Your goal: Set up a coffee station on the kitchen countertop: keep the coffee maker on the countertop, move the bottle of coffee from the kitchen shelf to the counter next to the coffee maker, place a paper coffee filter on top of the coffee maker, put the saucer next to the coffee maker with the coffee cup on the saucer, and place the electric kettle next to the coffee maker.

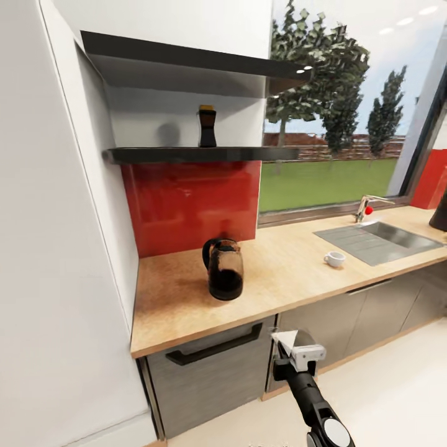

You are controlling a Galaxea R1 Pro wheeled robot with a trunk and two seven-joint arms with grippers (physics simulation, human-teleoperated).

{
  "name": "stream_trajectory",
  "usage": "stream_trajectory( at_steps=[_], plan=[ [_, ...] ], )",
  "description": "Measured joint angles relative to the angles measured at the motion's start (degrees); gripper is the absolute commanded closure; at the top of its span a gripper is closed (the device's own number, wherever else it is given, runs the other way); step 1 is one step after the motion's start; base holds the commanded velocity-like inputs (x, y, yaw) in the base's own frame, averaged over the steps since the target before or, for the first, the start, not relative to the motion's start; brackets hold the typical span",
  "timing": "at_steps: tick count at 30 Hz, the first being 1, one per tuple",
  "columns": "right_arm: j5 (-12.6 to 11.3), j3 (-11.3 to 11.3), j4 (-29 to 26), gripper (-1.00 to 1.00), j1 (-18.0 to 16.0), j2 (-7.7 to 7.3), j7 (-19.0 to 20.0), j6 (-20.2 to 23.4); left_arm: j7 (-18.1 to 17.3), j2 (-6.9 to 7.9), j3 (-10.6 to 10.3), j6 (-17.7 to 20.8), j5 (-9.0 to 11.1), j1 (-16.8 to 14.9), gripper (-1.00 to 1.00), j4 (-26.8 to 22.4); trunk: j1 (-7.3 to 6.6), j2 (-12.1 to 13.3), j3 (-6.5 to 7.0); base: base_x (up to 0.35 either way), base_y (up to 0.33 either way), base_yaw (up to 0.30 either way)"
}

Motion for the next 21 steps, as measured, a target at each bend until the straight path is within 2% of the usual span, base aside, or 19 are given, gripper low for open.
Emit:
stream_trajectory(
  at_steps=[2,6,8,10,14,19,21],
  plan=[
    [0.04,-0.21,7.69,1.00,-0.02,0.00,-0.18,-0.35,0.00,0.05,0.00,0.00,-0.03,0.00,-1.00,0.00,0.00,0.00,0.00,0.000,0.000,-0.266],
    [0.19,-0.21,16.30,1.00,-0.03,-0.01,-0.26,-0.77,-0.05,-0.13,-0.07,0.06,-0.07,0.00,-1.00,-0.02,0.00,0.00,0.00,0.000,0.000,-0.266],
    [0.19,-0.21,23.65,1.00,0.00,-0.08,-0.28,-2.32,-0.10,-0.21,-0.15,0.05,-0.12,0.00,-1.00,-0.02,0.00,0.00,-0.01,0.000,0.000,-0.267],
    [0.20,-0.18,28.12,1.00,-0.01,-0.34,-0.34,-3.34,-0.10,-0.19,-0.14,0.02,-0.13,0.00,-1.00,-0.05,0.00,0.00,0.00,0.000,0.000,-0.268],
    [0.15,-0.15,34.83,1.00,-0.02,-0.99,-0.43,-3.88,-0.14,-0.17,0.22,0.01,0.35,-0.04,-1.00,-0.06,0.01,0.00,0.00,-0.021,0.000,-0.268],
    [0.02,-0.33,43.05,1.00,-0.02,-1.05,-0.55,-3.93,-0.53,-0.26,0.44,-0.08,0.61,0.00,-1.00,-0.02,0.00,0.00,0.00,-0.008,0.000,-0.261],
    [-0.14,-0.58,44.55,1.00,-0.02,-1.02,-4.16,-3.85,-0.51,-0.36,0.52,-0.10,0.70,-0.02,-1.00,-0.12,-0.43,0.78,0.36,0.000,0.000,-0.129]
  ],
)
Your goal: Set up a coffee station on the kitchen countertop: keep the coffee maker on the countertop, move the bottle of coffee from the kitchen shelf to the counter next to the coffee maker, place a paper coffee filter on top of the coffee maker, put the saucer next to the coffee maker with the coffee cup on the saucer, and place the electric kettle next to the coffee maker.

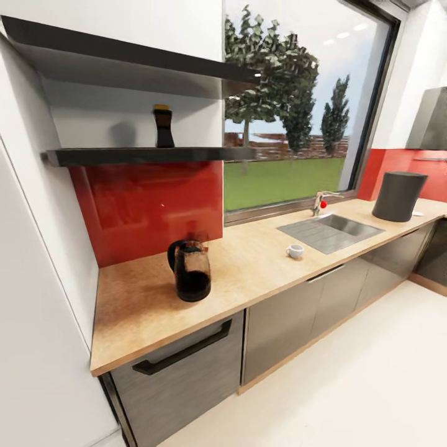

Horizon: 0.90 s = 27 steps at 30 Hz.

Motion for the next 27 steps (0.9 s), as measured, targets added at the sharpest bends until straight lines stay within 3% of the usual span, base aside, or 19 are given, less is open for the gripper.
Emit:
stream_trajectory(
  at_steps=[4,11,18,27],
  plan=[
    [-0.11,0.03,0.13,1.00,0.00,0.04,-2.26,0.05,0.07,0.01,0.02,0.01,0.08,-0.10,-1.00,-0.07,-0.88,1.61,0.72,0.000,0.000,-0.031],
    [-0.09,0.20,0.35,1.00,0.00,0.18,-2.48,0.22,0.10,-0.01,0.10,0.00,0.10,-0.29,-1.00,-0.19,-2.42,4.42,1.99,0.000,0.000,-0.019],
    [-0.13,0.10,4.40,1.00,0.01,0.18,-2.46,0.23,0.15,0.18,0.13,0.07,0.10,-0.36,-1.00,-0.22,-3.96,7.24,3.26,0.000,0.000,-0.232],
    [-0.11,0.10,5.23,1.00,0.01,0.11,-2.39,0.23,0.11,0.08,0.12,0.12,0.10,-0.38,-1.00,-0.21,-5.94,10.87,4.88,0.000,0.000,-0.268]
  ],
)
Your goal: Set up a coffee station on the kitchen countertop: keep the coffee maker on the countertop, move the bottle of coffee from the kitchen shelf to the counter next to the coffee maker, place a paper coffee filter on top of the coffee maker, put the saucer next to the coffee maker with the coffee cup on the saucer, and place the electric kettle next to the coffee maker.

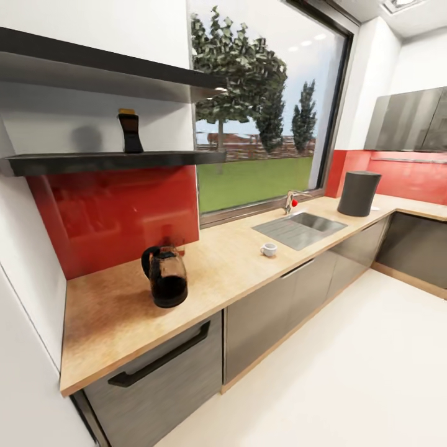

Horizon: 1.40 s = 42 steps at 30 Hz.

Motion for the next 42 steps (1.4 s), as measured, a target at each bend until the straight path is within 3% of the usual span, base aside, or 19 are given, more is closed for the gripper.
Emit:
stream_trajectory(
  at_steps=[14,42],
  plan=[
    [-0.02,-0.13,1.97,1.00,0.00,-0.10,0.01,0.00,-0.22,0.25,-0.49,0.03,-0.54,0.01,-1.00,0.07,-0.46,0.81,0.35,0.027,-0.013,-0.294],
    [-0.02,-0.13,2.05,1.00,0.00,-0.10,-0.08,0.01,-0.25,0.10,-0.64,-0.05,-0.79,0.00,-1.00,0.06,-0.46,0.80,0.35,0.271,-0.203,-0.300]
  ],
)
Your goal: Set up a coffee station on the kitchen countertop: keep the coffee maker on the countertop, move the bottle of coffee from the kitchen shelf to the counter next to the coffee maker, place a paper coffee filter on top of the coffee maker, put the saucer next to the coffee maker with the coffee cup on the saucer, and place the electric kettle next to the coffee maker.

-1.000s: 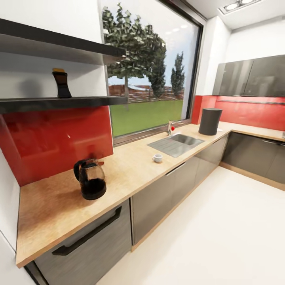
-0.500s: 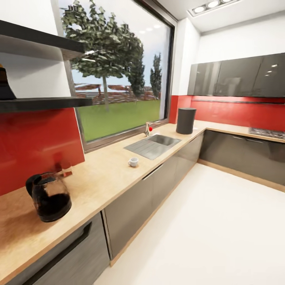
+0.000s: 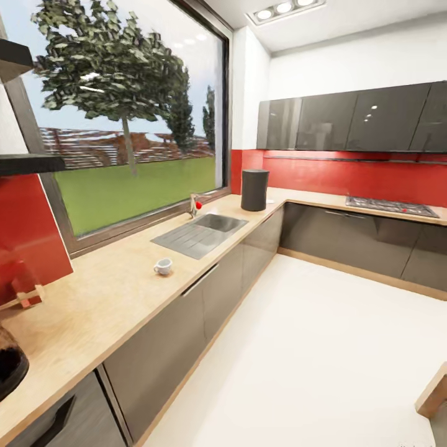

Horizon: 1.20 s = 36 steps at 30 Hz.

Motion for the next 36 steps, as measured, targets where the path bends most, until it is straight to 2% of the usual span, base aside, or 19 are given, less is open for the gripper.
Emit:
stream_trajectory(
  at_steps=[15,21,24,36],
  plan=[
    [0.00,0.00,0.00,1.00,0.00,0.00,0.00,0.00,0.02,0.08,0.00,-0.01,0.00,0.00,-1.00,0.01,0.00,0.00,0.00,0.280,-0.207,-0.281],
    [0.07,0.04,-0.03,1.00,-0.01,-0.12,0.02,-0.01,0.01,0.03,0.00,-0.02,0.00,0.00,-1.00,0.02,-0.01,0.00,0.00,0.281,-0.207,-0.016],
    [0.29,0.33,0.17,1.00,-0.01,-0.91,0.25,-0.08,0.01,0.00,0.00,-0.02,0.01,0.00,-1.00,0.01,-0.01,0.01,0.00,0.281,-0.207,0.000],
    [0.25,0.36,0.19,1.00,-0.01,-1.06,0.18,-0.10,0.01,0.09,0.06,-0.02,0.02,0.00,-1.00,0.01,-0.01,0.01,0.00,0.283,-0.203,0.000]
  ],
)
